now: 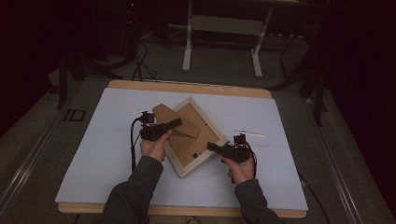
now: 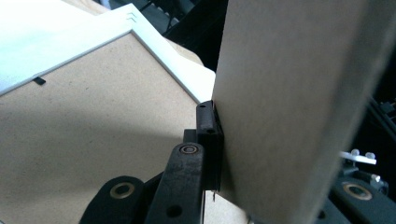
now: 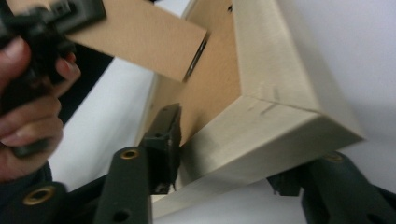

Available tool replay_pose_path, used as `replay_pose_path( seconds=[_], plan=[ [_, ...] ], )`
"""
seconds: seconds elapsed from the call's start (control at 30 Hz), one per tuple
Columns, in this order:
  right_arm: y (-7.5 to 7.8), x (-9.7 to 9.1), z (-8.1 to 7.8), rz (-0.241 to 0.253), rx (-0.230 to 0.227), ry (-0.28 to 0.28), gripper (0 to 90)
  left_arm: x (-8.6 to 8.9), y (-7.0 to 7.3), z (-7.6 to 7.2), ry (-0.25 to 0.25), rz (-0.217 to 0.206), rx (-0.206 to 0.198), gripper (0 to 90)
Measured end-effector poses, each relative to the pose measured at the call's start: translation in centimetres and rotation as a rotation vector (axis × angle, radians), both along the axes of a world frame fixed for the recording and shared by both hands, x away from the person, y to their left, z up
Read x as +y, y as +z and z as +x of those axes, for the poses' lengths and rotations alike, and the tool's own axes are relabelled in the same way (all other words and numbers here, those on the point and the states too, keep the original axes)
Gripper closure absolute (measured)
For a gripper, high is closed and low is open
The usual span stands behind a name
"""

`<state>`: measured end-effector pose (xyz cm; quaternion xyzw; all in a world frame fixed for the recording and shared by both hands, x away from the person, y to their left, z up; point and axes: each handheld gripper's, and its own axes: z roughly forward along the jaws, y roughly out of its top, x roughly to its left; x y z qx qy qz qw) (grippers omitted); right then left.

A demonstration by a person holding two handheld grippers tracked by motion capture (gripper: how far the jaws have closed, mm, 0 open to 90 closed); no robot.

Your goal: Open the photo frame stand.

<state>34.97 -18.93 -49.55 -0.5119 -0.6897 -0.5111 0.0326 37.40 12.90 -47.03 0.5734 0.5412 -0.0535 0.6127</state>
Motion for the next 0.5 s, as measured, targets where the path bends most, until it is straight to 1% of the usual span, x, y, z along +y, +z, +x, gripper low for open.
replay_pose_path(
  seconds=[0.1,0.27,0.37,0.43,0.47,0.5],
  plan=[
    [0.8,-0.1,0.1,0.011,-0.027,-0.011,56.0,0.3,0.1,-0.1,-0.002,-0.014,-0.015,88.4],
    [1.7,-0.1,0.4,0.025,-0.059,-0.018,60.8,0.9,0.2,-0.3,-0.010,-0.016,-0.044,86.8],
    [2.3,0.0,0.5,0.029,-0.081,-0.017,62.7,1.2,0.2,-0.4,-0.008,-0.009,-0.058,83.2],
    [2.6,0.0,0.6,0.027,-0.089,-0.010,63.4,1.4,0.2,-0.5,-0.006,-0.013,-0.062,80.1],
    [2.8,0.1,0.6,0.026,-0.091,-0.009,63.9,1.6,0.2,-0.6,0.000,-0.006,-0.065,78.0],
    [3.0,0.1,0.7,0.021,-0.096,-0.005,64.2,1.8,0.3,-0.6,0.009,-0.009,-0.069,74.8]
  ],
)
